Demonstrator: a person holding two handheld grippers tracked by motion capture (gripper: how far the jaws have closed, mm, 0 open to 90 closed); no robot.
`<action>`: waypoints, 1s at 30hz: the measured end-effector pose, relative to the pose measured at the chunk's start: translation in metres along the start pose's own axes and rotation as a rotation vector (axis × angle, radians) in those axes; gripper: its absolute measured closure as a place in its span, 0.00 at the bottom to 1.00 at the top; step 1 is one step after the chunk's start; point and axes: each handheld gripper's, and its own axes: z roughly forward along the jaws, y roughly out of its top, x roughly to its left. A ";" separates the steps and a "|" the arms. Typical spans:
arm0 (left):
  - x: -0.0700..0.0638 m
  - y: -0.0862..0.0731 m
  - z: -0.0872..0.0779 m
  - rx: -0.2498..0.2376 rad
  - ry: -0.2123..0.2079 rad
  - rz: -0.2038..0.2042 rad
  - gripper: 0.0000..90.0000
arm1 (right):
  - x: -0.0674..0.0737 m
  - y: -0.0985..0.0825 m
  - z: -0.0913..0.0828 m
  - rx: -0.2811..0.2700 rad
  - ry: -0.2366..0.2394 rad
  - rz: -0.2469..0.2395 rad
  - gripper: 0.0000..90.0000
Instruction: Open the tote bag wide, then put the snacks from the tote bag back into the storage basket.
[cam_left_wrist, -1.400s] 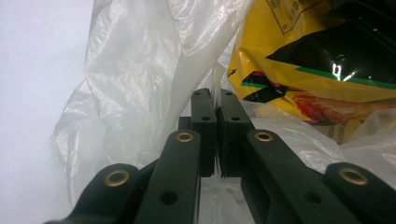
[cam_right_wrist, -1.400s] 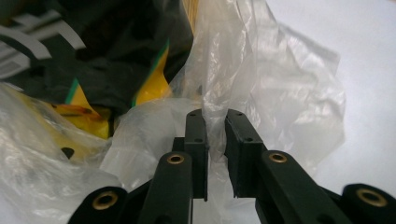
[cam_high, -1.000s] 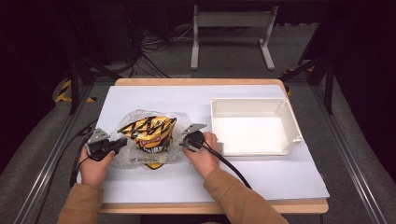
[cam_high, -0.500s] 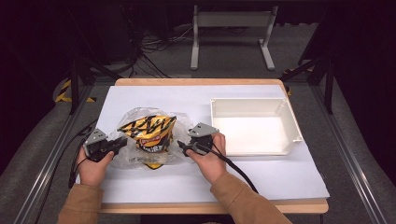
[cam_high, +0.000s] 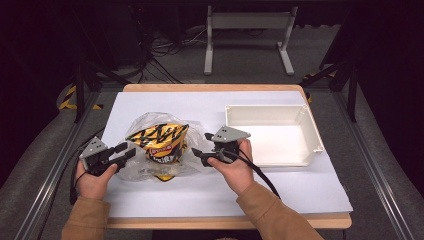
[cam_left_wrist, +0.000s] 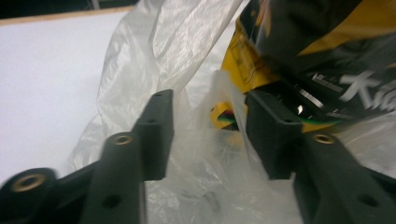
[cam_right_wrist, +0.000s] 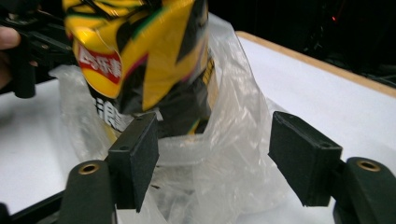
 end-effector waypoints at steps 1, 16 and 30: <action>0.000 0.000 0.000 0.000 0.000 0.000 0.54 | -0.001 0.003 -0.003 -0.012 0.007 -0.008 0.36; -0.009 0.015 -0.032 -0.032 -0.030 0.019 0.36 | -0.010 0.032 -0.020 -0.042 0.089 -0.066 0.33; -0.020 0.022 -0.055 0.009 -0.053 0.040 0.30 | -0.016 0.059 -0.016 -0.027 0.167 -0.090 0.29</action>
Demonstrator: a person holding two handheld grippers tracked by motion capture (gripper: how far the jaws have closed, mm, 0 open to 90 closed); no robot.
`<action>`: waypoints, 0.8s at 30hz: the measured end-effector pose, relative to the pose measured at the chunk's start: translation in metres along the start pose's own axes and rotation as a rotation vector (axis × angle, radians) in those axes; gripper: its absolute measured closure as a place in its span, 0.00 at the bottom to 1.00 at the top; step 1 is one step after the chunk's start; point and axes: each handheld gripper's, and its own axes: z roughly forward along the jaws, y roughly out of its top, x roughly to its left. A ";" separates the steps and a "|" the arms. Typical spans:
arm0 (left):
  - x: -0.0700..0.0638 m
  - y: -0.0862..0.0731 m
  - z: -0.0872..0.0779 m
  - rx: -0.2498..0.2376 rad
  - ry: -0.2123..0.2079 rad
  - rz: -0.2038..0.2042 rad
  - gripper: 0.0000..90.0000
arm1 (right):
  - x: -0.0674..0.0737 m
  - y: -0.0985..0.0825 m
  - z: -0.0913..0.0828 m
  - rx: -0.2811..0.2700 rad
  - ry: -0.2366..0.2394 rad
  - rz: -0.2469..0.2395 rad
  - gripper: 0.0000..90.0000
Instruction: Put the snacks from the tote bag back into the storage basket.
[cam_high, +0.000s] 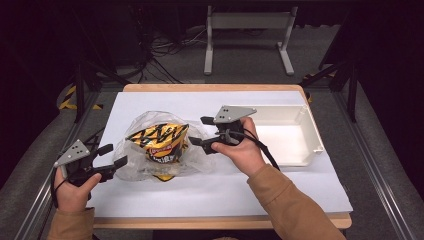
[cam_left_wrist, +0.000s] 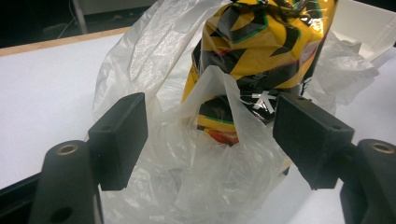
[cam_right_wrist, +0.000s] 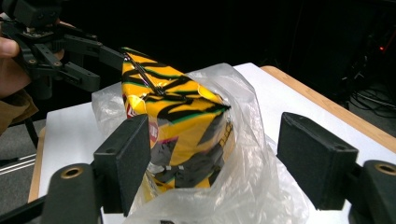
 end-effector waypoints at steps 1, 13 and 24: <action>-0.001 0.000 -0.002 -0.001 -0.006 -0.001 0.29 | -0.001 0.002 0.002 0.005 0.005 -0.004 0.28; -0.010 0.002 -0.013 0.037 -0.042 0.000 0.28 | -0.006 0.013 0.028 0.047 0.061 -0.021 0.25; -0.011 -0.002 -0.020 0.022 -0.052 -0.015 0.27 | -0.004 0.013 0.051 0.087 0.092 -0.040 0.27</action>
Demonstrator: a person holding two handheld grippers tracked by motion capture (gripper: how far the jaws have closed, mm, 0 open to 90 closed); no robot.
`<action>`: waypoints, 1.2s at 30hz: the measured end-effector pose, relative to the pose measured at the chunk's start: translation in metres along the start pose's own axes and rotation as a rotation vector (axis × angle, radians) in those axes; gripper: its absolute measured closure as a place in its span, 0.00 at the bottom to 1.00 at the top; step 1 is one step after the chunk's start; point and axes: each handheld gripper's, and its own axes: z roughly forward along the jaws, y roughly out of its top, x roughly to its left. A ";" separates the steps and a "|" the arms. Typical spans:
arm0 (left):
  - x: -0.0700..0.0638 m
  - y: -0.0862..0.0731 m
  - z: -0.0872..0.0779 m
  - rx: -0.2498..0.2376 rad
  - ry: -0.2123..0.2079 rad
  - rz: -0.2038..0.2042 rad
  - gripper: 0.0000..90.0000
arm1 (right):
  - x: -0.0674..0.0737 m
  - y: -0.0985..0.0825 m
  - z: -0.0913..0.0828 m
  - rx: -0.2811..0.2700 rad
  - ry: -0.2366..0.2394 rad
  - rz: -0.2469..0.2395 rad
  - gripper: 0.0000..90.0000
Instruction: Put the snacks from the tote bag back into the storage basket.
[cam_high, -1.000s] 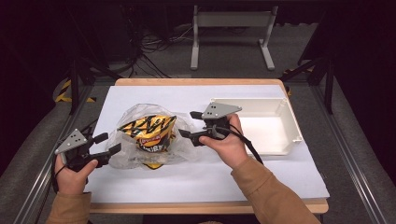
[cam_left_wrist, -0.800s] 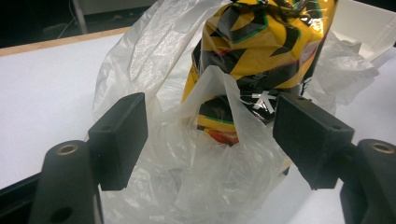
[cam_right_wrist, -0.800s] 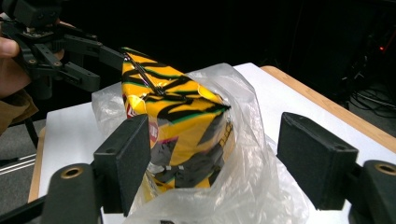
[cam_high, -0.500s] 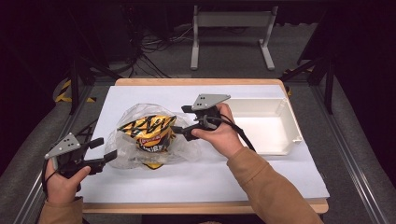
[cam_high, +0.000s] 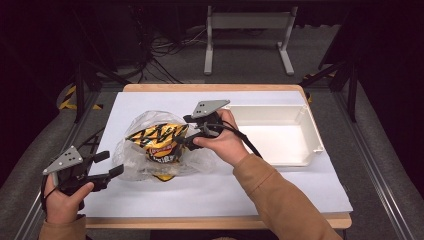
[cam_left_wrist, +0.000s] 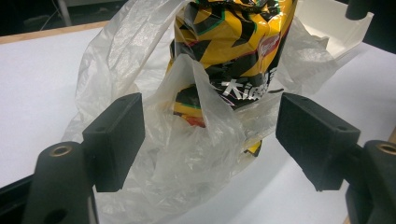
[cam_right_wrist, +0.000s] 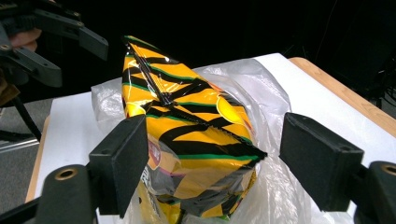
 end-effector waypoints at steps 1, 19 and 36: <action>0.000 -0.001 -0.001 -0.001 0.003 0.004 0.27 | 0.000 0.000 0.002 0.003 0.002 -0.001 0.27; 0.001 -0.005 0.000 -0.010 -0.009 -0.007 0.27 | 0.003 -0.003 0.025 0.057 0.006 -0.024 0.29; 0.000 -0.005 0.003 -0.005 -0.017 -0.001 0.27 | 0.003 0.001 0.020 0.094 -0.001 -0.129 0.89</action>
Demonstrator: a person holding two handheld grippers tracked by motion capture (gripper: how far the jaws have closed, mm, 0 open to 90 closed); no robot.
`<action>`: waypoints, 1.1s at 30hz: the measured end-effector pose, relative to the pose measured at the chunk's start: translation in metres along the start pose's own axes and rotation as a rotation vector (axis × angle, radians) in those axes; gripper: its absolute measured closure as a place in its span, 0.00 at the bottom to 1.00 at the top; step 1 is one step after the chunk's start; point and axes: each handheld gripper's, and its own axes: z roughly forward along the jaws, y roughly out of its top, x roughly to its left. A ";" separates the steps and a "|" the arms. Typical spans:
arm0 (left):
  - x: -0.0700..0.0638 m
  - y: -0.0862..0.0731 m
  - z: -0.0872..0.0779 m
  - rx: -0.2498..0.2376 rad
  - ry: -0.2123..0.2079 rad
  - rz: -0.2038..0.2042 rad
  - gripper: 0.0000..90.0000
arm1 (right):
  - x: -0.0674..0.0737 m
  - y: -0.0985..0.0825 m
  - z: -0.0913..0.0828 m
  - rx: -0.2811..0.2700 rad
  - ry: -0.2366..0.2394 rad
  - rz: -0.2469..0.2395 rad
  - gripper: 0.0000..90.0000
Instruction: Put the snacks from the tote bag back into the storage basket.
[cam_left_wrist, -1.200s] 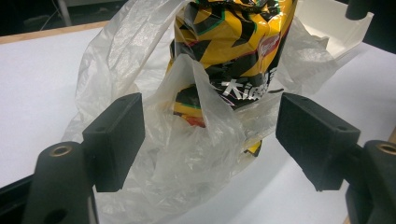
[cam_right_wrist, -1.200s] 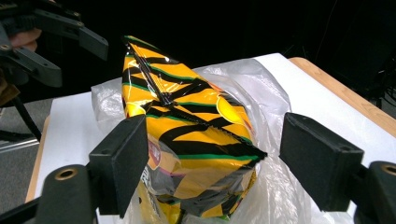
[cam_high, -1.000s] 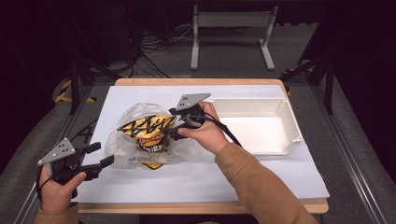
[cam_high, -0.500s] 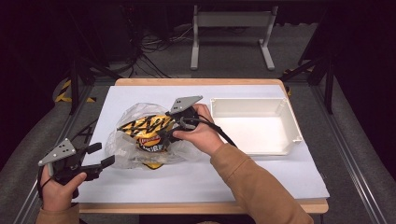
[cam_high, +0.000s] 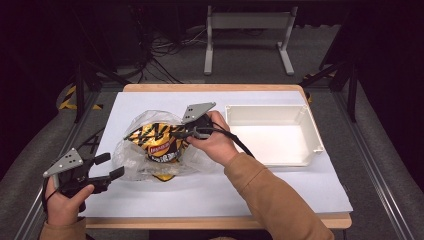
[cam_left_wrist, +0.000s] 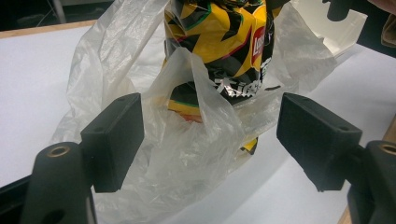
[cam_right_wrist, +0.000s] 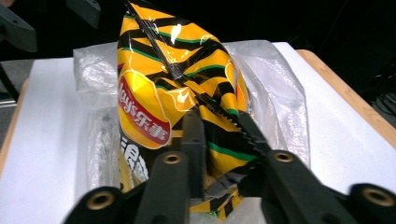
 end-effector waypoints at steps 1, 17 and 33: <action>0.000 0.000 0.001 0.001 -0.001 -0.001 0.27 | 0.000 0.000 0.000 0.002 0.001 -0.001 0.92; -0.002 -0.002 0.014 0.052 -0.013 0.052 0.73 | 0.005 0.005 -0.004 -0.052 0.029 0.045 1.00; -0.001 -0.003 0.022 0.072 0.006 0.074 0.97 | 0.011 0.023 -0.026 -0.128 0.042 0.046 1.00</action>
